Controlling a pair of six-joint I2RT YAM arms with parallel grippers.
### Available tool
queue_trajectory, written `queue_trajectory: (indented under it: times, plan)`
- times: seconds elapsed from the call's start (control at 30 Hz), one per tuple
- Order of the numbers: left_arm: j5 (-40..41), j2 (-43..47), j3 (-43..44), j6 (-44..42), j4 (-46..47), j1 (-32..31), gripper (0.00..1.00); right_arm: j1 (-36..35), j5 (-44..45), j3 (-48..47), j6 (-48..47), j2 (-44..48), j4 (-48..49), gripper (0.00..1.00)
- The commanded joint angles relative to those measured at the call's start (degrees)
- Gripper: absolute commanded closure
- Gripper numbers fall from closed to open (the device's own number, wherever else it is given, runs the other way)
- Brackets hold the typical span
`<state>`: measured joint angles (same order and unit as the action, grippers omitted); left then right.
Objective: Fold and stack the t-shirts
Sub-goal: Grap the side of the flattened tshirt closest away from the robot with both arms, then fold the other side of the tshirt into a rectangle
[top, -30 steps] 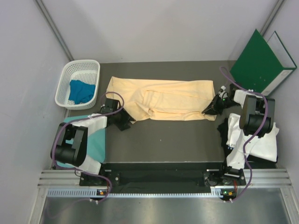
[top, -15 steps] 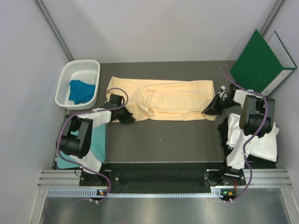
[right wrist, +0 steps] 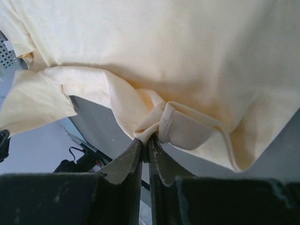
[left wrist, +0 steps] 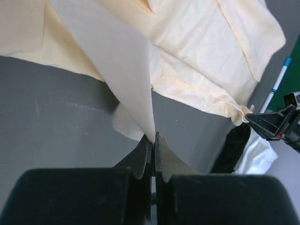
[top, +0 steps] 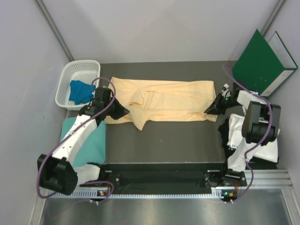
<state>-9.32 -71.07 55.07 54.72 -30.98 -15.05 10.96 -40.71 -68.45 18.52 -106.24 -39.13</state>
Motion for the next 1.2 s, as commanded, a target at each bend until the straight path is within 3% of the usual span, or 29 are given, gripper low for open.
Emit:
queue_trajectory:
  times: [0.0,0.2,0.33,0.53,0.77,0.93,1.17]
  plan:
    - [-0.42,5.67,0.92,0.21,-11.98,-0.07,1.0,-0.68,0.37,3.05,-2.44,9.28,-4.89,0.9]
    - [-1.32,14.01,0.12,2.06,-24.55,0.02,1.0,-0.68,3.52,11.66,-4.55,17.98,-9.99,0.91]
    - [-2.45,17.1,3.02,2.93,-33.16,-0.07,1.0,-0.68,3.97,19.12,-3.76,26.23,-13.58,0.91]
    - [-0.18,21.06,10.65,4.43,-41.09,-0.07,1.0,-0.68,5.81,21.17,-3.15,33.8,-17.2,0.92]
    - [4.05,16.16,13.84,2.76,-31.87,0.02,1.0,-0.68,8.1,14.4,-1.04,29.34,-11.42,0.91]
    - [4.4,9.38,13.92,1.28,-22.04,0.46,1.0,-0.68,7.57,6.85,-1.29,19.24,-8.5,0.9]
    - [5.1,-0.9,17.44,-3.12,-15.69,3.71,1.0,-0.68,9.68,-5.37,-4.46,6.67,-10.35,0.89]
